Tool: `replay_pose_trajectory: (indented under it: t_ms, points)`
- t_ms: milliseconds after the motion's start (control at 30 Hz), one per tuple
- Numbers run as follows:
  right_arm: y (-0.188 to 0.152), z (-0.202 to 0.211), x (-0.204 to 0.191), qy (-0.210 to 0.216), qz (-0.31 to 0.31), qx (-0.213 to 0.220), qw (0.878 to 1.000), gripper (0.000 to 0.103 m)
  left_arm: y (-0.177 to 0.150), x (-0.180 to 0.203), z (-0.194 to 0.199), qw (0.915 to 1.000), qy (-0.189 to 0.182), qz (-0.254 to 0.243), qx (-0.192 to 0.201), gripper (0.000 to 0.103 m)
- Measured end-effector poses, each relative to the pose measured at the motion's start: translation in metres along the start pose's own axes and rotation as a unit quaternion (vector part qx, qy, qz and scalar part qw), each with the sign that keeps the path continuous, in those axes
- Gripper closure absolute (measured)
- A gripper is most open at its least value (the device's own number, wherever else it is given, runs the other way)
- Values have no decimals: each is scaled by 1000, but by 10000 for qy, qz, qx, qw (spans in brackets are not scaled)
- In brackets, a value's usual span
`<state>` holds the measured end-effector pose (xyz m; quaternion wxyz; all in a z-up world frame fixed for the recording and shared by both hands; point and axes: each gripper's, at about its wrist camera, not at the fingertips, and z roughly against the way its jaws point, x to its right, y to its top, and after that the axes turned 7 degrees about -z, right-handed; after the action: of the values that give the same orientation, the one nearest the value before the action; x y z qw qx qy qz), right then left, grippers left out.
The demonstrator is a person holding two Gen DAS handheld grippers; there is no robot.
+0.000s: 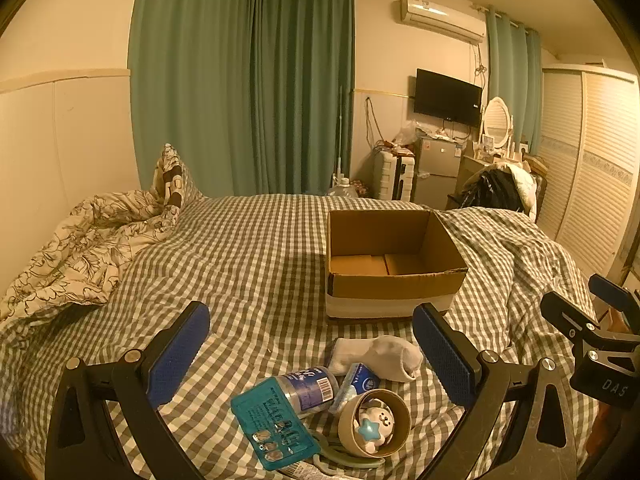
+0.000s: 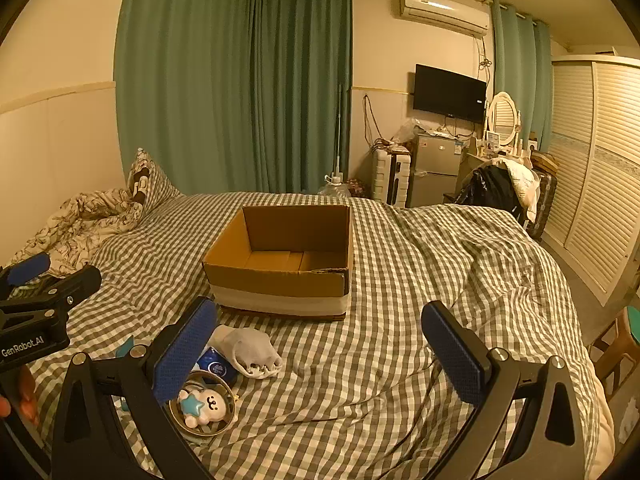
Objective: Organize objects
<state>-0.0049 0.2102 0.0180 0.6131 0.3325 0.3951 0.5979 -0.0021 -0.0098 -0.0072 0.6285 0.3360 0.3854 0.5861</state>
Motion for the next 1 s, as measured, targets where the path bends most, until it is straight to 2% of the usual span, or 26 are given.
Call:
replay_pose_trajectory:
  t_ms: [500, 600, 1000]
  points:
    - [1, 0, -6, 163, 114, 7, 9998, 0, 1, -5, -1, 10000, 5, 45, -37, 0]
    - [1, 0, -5, 94, 138, 10, 9999, 0, 2, -6, -2, 10000, 6, 14, -38, 0]
    - [3, -10, -8, 457, 127, -52, 9989, 0, -3, -7, -11, 9998, 34, 11, -173, 0]
